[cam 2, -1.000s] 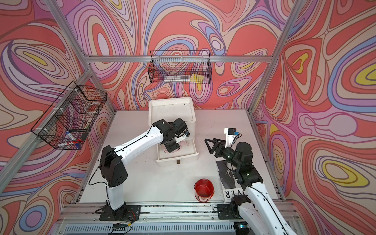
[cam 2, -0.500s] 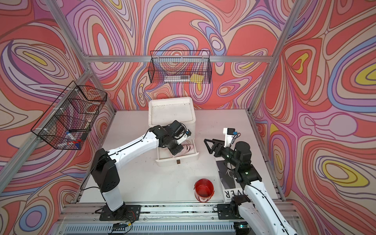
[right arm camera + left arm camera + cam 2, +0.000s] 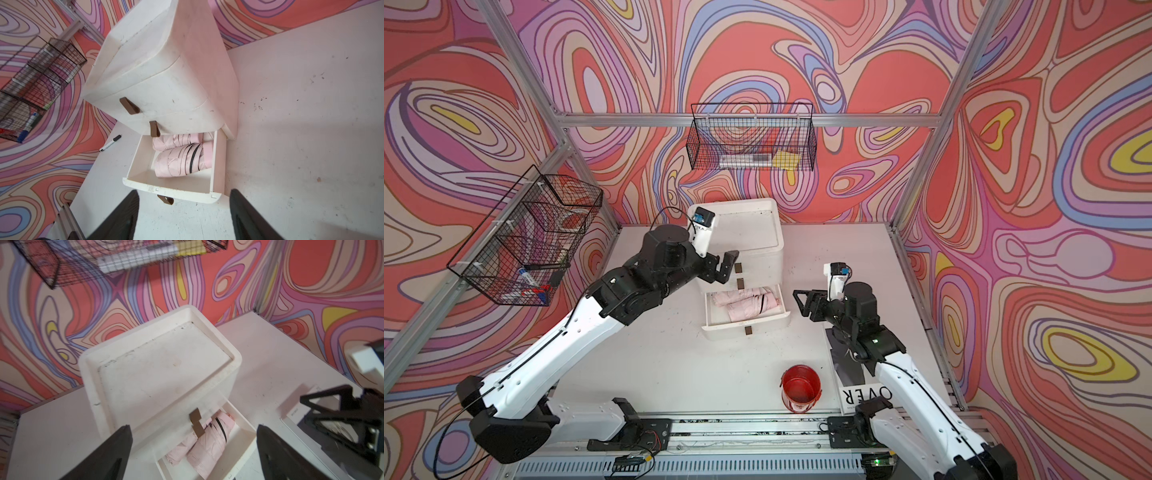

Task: Place the umbrella in the drawer by color
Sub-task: Place the umbrella in the drawer, then close the drawer in the storage box.

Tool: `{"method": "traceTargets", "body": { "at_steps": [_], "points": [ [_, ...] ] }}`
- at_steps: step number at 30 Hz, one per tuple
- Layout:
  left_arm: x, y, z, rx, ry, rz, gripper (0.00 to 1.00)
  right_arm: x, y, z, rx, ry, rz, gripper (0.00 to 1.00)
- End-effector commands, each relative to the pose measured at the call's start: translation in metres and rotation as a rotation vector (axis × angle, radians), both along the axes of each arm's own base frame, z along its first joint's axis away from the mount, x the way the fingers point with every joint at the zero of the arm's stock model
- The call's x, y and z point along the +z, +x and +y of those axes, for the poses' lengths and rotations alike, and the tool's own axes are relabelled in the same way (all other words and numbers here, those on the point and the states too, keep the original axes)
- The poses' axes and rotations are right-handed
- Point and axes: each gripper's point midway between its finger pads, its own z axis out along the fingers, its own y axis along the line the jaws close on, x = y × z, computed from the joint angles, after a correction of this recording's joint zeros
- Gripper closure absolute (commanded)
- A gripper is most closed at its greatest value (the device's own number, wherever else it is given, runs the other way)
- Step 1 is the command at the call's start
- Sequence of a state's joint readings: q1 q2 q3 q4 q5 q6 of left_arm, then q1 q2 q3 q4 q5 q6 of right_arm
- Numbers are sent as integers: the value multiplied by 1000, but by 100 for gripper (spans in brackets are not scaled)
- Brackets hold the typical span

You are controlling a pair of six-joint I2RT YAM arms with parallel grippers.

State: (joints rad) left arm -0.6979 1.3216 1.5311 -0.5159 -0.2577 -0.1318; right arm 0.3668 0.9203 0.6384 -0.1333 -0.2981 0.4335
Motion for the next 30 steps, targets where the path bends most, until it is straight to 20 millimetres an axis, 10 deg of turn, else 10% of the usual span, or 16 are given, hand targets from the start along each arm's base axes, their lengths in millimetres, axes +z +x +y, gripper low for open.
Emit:
{"method": "traceTargets", "body": {
  "at_steps": [1,8,14,22,30],
  "points": [
    [-7,43,44,232,-8,37,1,-13,-4,18,36,-146,1,30],
    [-51,103,93,345,-8,233,3,-29,-17,63,117,-261,-8,31],
    [-96,133,92,377,45,336,8,-34,-39,107,180,-296,-54,32],
    [-153,120,89,425,10,524,47,-57,-60,154,229,-319,-53,33],
    [-160,107,98,506,-73,512,72,-98,-38,172,123,-267,-20,37]
  ]
}}
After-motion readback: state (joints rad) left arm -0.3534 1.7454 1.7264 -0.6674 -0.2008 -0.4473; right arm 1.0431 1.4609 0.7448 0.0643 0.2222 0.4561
